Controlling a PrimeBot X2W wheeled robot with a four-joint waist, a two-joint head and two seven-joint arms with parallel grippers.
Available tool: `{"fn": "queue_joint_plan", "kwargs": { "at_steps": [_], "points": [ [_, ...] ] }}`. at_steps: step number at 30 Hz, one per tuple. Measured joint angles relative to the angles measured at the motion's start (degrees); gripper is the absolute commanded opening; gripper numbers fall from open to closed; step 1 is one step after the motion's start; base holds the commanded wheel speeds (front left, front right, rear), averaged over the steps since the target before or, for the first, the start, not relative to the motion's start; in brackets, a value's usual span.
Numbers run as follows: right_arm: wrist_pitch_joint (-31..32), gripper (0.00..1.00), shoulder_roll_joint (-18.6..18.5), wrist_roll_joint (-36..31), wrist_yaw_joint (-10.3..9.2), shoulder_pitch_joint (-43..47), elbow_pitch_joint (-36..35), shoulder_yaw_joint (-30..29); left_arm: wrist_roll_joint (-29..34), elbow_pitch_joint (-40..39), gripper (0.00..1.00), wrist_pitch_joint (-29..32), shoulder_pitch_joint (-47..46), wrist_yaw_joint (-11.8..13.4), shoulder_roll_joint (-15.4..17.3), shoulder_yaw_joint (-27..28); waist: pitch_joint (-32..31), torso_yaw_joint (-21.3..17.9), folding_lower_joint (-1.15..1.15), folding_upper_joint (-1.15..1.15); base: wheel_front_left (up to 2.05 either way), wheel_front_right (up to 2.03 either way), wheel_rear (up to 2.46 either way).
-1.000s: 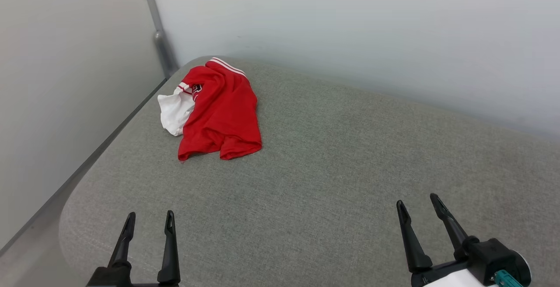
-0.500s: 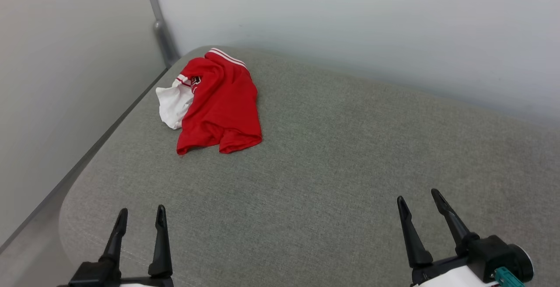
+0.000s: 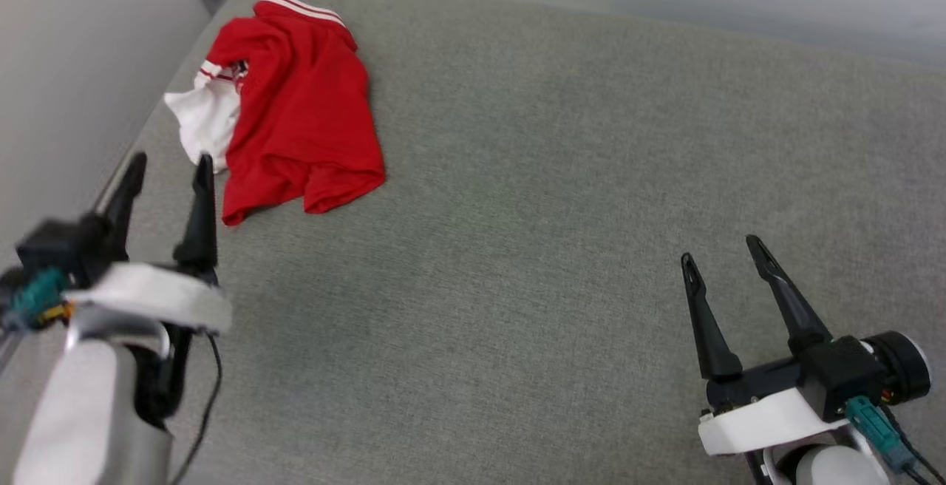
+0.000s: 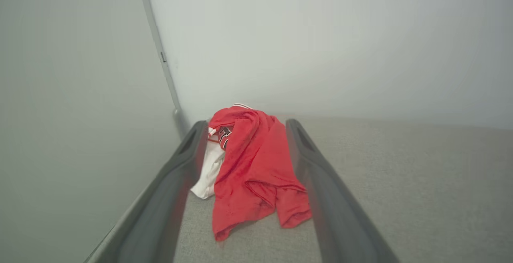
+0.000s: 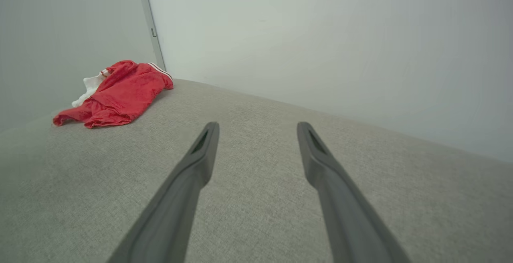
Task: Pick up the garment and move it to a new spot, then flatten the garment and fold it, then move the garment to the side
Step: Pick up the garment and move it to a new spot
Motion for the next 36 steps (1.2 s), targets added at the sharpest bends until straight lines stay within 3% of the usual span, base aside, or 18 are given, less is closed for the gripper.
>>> {"fn": "queue_joint_plan", "kwargs": {
  "at_steps": [8, 12, 15, 19, 24, 32, 33, 34, 35, 36],
  "points": [
    [0.0, 1.0, 0.0, -3.4, 0.01, -3.2, -1.6, -0.2, -18.5, 11.5, 1.0, 20.0, -21.3, -0.1, 19.6, -12.0, 8.4, -3.6, 0.01, 0.0, 0.0, 0.0, 0.0],
    [0.0, 1.0, 0.0, -4.4, 0.0, -4.2, -2.3, -0.1, -29.8, 15.1, 1.0, 33.3, -28.7, -0.1, 25.0, -16.7, 12.3, -5.4, 0.01, 0.0, 0.0, 0.0, 0.0],
    [0.0, 1.0, 0.0, -4.8, 0.0, -4.7, -2.8, 0.2, -36.9, 15.6, 1.0, 41.5, -33.1, -0.1, 27.3, -19.7, 14.9, -6.4, 0.01, 0.0, 0.0, 0.0, 0.0],
    [0.0, 1.0, 0.0, -5.0, 0.0, -6.0, -3.6, 0.5, -41.9, 17.1, 1.0, 48.8, -37.9, -0.1, 29.7, -21.4, 18.1, -7.7, 0.01, 0.0, 0.0, 0.0, 0.0],
    [0.0, 1.0, 0.0, -5.0, 0.01, -7.7, -4.8, 1.7, -43.2, 22.2, 1.0, 52.8, -42.3, -0.1, 31.0, -22.8, 21.6, -9.6, 0.01, 0.0, 0.0, 0.0, 0.0],
    [-0.3, 1.0, 0.4, -4.9, 0.05, -8.3, -6.4, 1.6, -43.7, 27.7, 1.0, 54.7, -44.2, -0.1, 30.3, -26.1, 25.0, -12.1, 0.0, 0.0, 0.0, 0.0, 0.0],
    [-0.3, 1.0, 0.4, -4.9, 0.05, -8.4, -6.4, 1.6, -43.9, 28.2, 0.84, 54.8, -44.2, -0.1, 30.2, -26.5, 25.1, -12.2, 0.0, 0.0, 0.0, 0.0, 0.0],
    [-0.3, 1.0, 0.4, -4.9, 0.05, -8.4, -6.4, 1.6, -44.2, 28.7, 0.3, 55.0, -44.3, -0.1, 30.1, -26.7, 25.1, -12.2, 0.0, 0.0, 0.0, 0.0, 0.0],
    [-0.3, 1.0, 0.4, -4.9, 0.05, -8.4, -6.4, 1.6, -44.5, 29.0, 0.0, 55.1, -44.3, -0.1, 30.1, -27.0, 25.0, -12.2, 0.0, 0.0, 0.0, 0.0, 0.0],
    [-0.3, 1.0, 0.4, -4.9, 0.05, -8.4, -6.3, 1.6, -44.8, 29.1, 0.0, 55.2, -44.3, -0.1, 30.1, -27.3, 25.0, -12.2, 0.0, 0.0, 0.0, 0.0, 0.0]
  ]
}}
